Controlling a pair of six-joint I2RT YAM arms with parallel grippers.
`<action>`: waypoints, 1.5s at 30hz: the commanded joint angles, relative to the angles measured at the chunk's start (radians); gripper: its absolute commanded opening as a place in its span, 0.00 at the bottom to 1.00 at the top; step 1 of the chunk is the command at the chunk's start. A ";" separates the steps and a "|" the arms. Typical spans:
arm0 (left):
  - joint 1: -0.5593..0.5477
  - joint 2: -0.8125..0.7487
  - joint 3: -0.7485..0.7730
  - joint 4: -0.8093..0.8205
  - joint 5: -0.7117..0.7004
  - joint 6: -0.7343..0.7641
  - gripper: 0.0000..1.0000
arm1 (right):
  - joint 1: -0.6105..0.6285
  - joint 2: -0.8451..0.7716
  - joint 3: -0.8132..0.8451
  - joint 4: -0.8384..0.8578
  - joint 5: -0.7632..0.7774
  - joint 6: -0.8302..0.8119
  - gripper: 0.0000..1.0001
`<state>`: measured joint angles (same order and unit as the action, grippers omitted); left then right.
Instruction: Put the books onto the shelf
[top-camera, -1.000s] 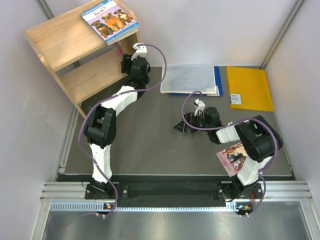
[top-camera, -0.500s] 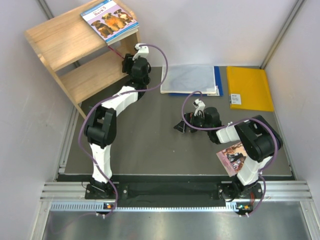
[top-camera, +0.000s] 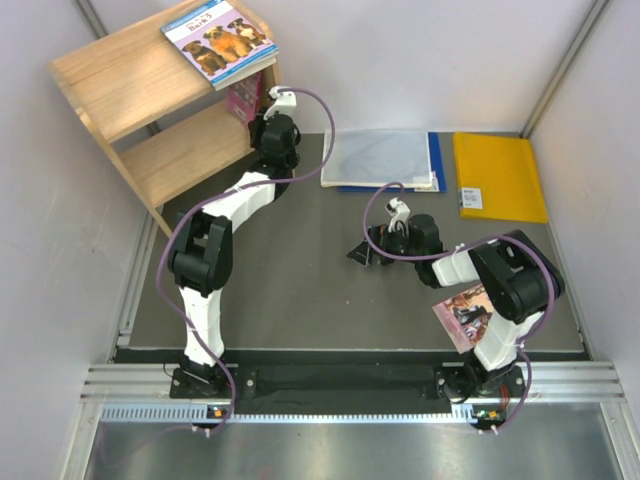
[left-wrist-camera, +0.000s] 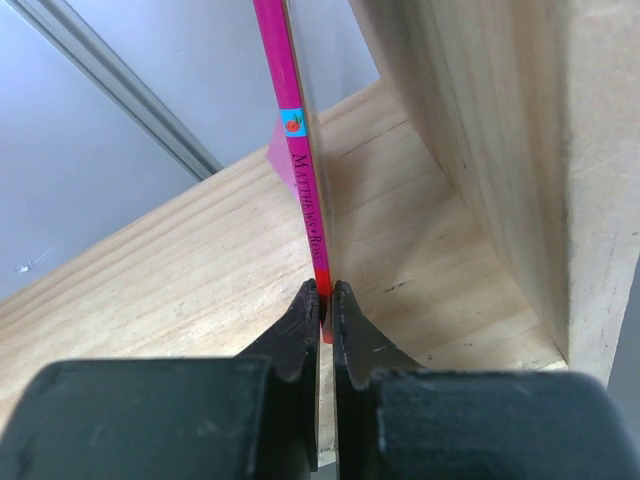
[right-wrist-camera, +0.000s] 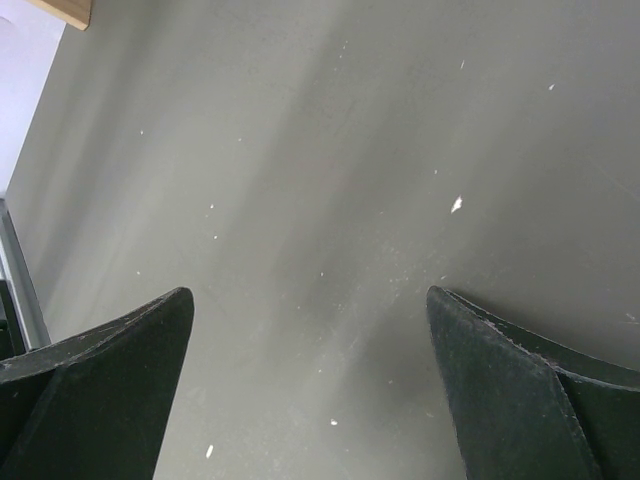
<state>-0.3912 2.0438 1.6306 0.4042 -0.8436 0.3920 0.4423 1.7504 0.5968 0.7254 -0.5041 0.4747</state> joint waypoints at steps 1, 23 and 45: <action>-0.003 -0.022 0.026 0.053 -0.003 0.034 0.02 | -0.001 0.029 0.009 -0.029 -0.013 0.001 1.00; -0.014 -0.043 -0.043 0.051 -0.005 0.019 0.50 | -0.001 0.044 0.023 -0.035 -0.021 0.002 1.00; -0.265 -0.345 -0.331 0.066 -0.060 -0.109 0.67 | -0.039 -0.133 -0.025 -0.134 0.151 0.013 0.99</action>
<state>-0.5831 1.8427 1.3380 0.4900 -0.8902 0.3824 0.4309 1.7206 0.5892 0.6876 -0.4786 0.4793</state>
